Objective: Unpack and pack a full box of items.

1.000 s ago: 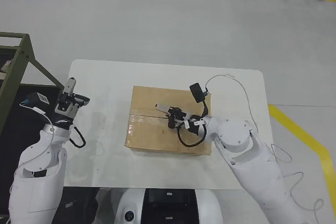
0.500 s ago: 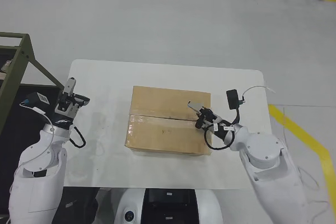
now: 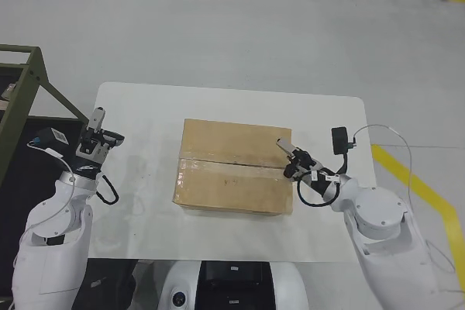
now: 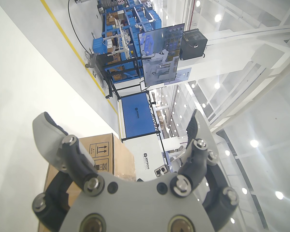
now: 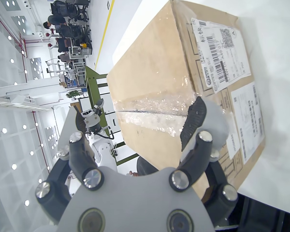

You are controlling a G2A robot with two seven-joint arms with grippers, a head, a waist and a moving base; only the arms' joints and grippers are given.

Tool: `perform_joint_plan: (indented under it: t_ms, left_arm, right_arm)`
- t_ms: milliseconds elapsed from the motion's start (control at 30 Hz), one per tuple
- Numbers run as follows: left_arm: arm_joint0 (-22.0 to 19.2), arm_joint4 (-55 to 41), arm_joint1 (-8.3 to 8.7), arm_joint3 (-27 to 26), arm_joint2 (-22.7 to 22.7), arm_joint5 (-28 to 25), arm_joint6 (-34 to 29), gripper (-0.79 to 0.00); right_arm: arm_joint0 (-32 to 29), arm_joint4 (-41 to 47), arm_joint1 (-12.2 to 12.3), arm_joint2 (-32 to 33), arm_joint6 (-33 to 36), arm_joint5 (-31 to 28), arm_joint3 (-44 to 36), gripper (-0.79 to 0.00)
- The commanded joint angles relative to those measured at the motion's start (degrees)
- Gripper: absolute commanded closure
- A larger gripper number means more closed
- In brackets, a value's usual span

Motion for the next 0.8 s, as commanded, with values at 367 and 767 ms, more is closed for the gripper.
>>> perform_joint_plan:
  t_ms: [367,767]
  left_arm:
    - [0.00,0.00,0.00,0.00,0.00,0.00,0.00,-0.785]
    - [0.00,0.00,0.00,0.00,0.00,0.00,0.00,-0.785]
  right_arm:
    - [3.00,2.75,0.07,-0.82,-0.51,-1.13,2.55,-0.785]
    - [9.12,4.20,-0.37,-7.27,2.04,-2.27,7.79,-0.785]
